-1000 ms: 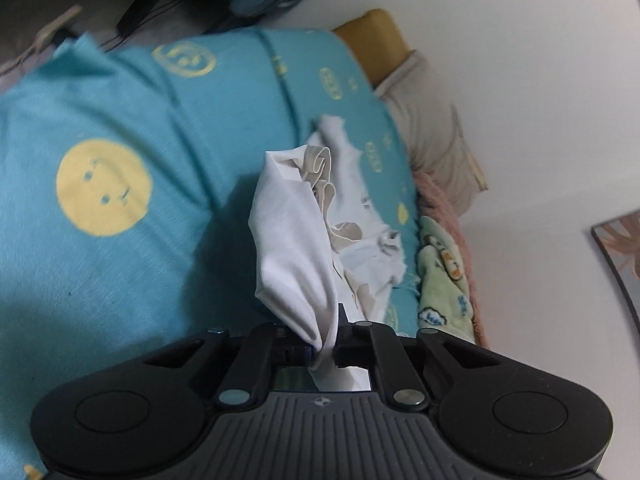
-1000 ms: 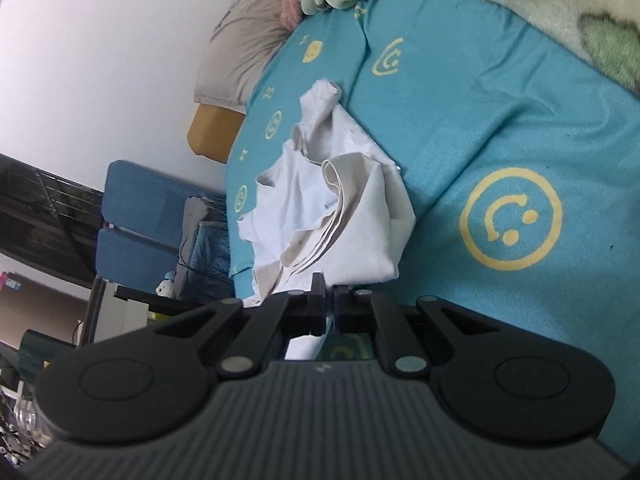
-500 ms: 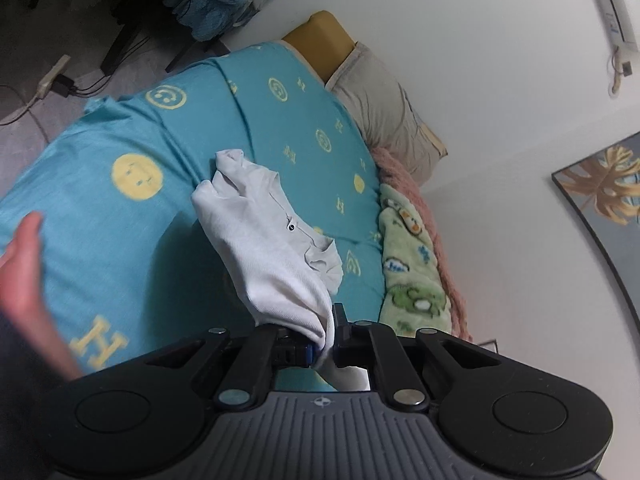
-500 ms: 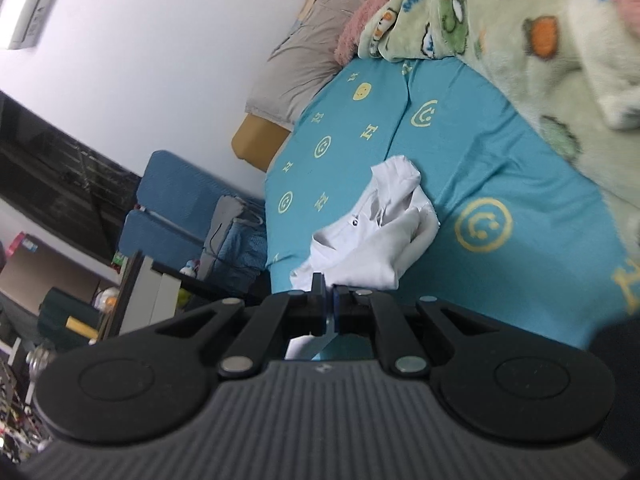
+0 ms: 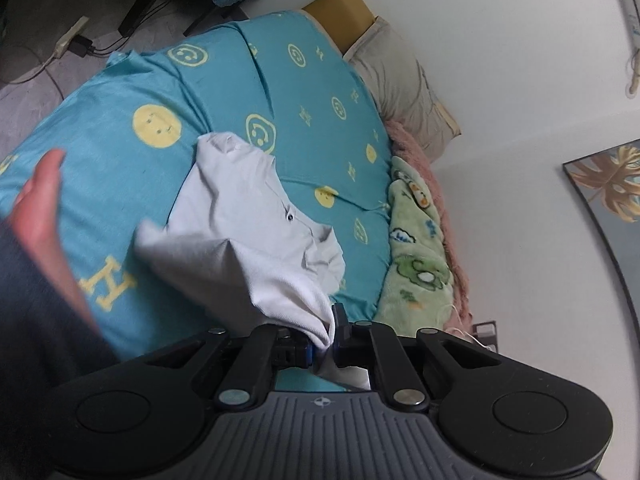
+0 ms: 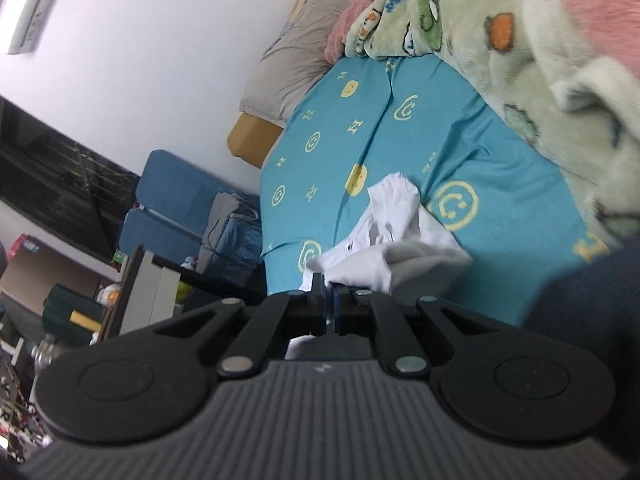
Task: Fold clothes
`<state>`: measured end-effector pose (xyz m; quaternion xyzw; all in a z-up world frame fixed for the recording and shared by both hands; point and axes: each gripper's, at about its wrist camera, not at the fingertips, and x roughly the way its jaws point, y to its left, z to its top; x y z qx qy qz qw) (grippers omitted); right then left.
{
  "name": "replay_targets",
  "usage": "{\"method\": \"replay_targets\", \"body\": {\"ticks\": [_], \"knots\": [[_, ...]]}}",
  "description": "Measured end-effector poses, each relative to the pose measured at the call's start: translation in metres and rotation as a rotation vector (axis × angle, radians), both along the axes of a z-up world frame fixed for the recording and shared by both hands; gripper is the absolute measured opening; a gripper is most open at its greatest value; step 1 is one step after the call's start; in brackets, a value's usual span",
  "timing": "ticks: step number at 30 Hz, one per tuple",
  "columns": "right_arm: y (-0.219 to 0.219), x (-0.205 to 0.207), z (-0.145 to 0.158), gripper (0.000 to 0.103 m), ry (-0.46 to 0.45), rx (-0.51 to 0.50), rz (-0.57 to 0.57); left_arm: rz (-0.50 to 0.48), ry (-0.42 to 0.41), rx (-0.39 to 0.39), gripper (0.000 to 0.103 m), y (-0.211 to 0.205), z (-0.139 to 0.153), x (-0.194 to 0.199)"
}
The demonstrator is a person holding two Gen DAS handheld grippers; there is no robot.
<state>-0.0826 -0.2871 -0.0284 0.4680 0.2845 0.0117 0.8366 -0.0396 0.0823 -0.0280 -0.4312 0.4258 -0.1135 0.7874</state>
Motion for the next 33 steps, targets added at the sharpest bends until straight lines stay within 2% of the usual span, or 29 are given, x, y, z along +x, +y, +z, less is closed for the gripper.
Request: {"method": "replay_targets", "body": {"ticks": [4, 8, 11, 17, 24, 25, 27, 28, 29, 31, 32, 33], "knots": [[0.003, 0.065, -0.009, 0.006, 0.033, -0.019, 0.006, 0.022, 0.029, 0.034, 0.01, -0.008, -0.011, 0.067], [0.006, 0.124, -0.023, 0.006, 0.081, -0.042, 0.01, 0.038, 0.088, 0.05, 0.011, -0.006, -0.037, 0.138], [0.007, 0.162, -0.04, 0.006, 0.108, -0.049, 0.01, 0.035, 0.103, 0.065, 0.011, -0.007, -0.056, 0.178], [-0.008, 0.211, -0.08, 0.007, 0.161, 0.048, 0.012, 0.017, 0.107, 0.061, 0.012, -0.006, -0.088, 0.223], [-0.01, 0.238, -0.101, 0.009, 0.164, -0.032, 0.104, -0.022, 0.06, 0.11, 0.013, -0.013, -0.113, 0.243], [-0.01, 0.239, -0.101, 0.009, 0.157, -0.037, 0.118, -0.034, 0.048, 0.13, 0.016, -0.014, -0.113, 0.242], [-0.008, 0.239, -0.098, 0.009, 0.143, -0.048, 0.146, -0.076, 0.009, 0.17, 0.036, -0.017, -0.109, 0.24], [-0.006, 0.237, -0.096, 0.01, 0.137, -0.052, 0.161, -0.104, -0.022, 0.187, 0.059, -0.019, -0.105, 0.238], [-0.004, 0.236, -0.093, 0.012, 0.131, -0.056, 0.175, -0.129, -0.061, 0.209, 0.08, -0.021, -0.099, 0.236], [0.0, 0.23, -0.086, 0.035, 0.108, -0.065, 0.204, -0.146, -0.148, 0.281, 0.087, -0.027, -0.087, 0.224], [0.004, 0.225, -0.081, 0.069, 0.077, -0.087, 0.217, -0.156, -0.188, 0.316, 0.088, -0.03, -0.081, 0.218], [0.009, 0.22, -0.076, 0.091, 0.044, -0.112, 0.229, -0.176, -0.21, 0.34, 0.088, -0.034, -0.079, 0.214]]}}
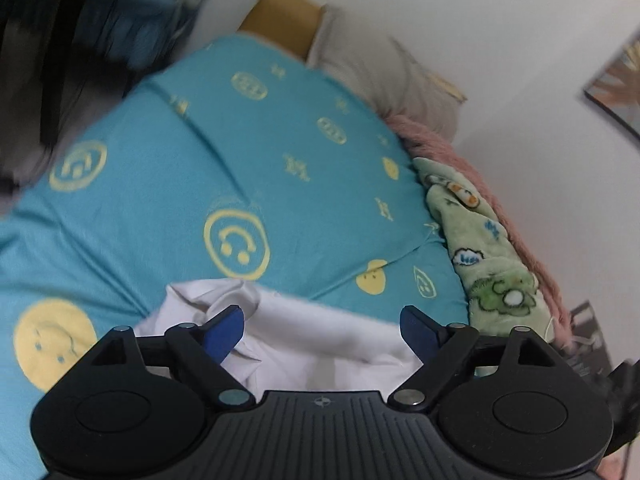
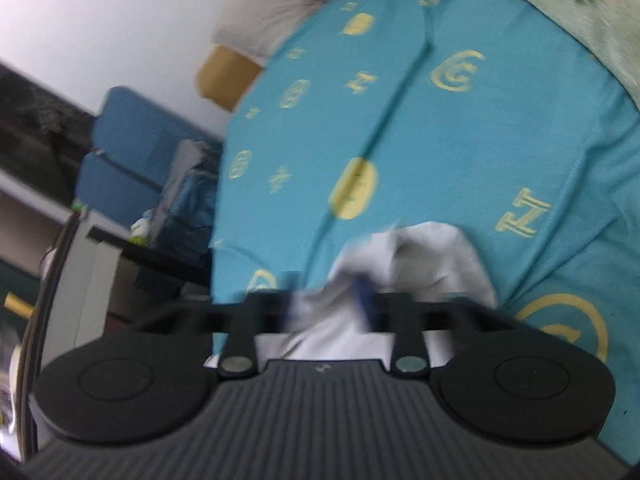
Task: Fold clothes
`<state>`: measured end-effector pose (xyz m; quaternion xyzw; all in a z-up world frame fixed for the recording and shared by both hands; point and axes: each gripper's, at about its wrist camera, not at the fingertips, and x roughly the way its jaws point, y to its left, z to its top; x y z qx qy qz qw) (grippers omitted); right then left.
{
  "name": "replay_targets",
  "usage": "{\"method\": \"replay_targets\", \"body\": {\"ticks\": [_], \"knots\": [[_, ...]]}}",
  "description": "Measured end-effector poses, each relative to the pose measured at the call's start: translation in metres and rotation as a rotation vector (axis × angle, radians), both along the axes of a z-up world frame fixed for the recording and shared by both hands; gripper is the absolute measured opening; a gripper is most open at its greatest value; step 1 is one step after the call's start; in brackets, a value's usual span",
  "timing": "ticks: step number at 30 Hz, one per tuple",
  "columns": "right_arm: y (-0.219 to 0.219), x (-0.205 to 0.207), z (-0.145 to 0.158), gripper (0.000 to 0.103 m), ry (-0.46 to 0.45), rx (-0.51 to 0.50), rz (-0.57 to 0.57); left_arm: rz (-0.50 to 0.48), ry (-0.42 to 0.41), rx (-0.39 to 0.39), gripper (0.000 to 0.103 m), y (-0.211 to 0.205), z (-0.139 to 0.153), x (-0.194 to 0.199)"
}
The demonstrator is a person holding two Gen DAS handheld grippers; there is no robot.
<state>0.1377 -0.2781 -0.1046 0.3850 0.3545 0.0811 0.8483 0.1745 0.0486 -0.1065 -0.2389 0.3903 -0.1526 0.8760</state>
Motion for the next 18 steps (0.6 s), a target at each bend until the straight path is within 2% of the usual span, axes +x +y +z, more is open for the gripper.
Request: {"method": "replay_targets", "body": {"ticks": [3, 5, 8, 12, 15, 18], "knots": [[0.012, -0.012, 0.013, 0.088, -0.092, -0.057, 0.051, -0.045, 0.0, 0.059, 0.089, -0.011, -0.003, -0.004], [0.017, -0.01, 0.01, 0.088, -0.087, -0.094, 0.056, -0.053, 0.009, 0.113, 0.089, -0.016, -0.009, -0.003], [0.024, 0.006, -0.005, 0.065, -0.062, -0.201, 0.087, -0.054, 0.001, 0.206, 0.089, -0.025, -0.021, 0.004], [0.036, 0.04, -0.04, 0.065, -0.014, -0.364, 0.134, -0.041, 0.004, 0.273, 0.089, -0.029, -0.041, 0.022], [0.045, 0.045, -0.056, 0.066, -0.019, -0.433, 0.161, -0.045, 0.022, 0.315, 0.088, -0.032, -0.058, 0.031], [0.051, 0.043, -0.053, 0.066, -0.031, -0.483, 0.174, -0.069, 0.005, 0.366, 0.088, -0.039, -0.059, 0.028]]}}
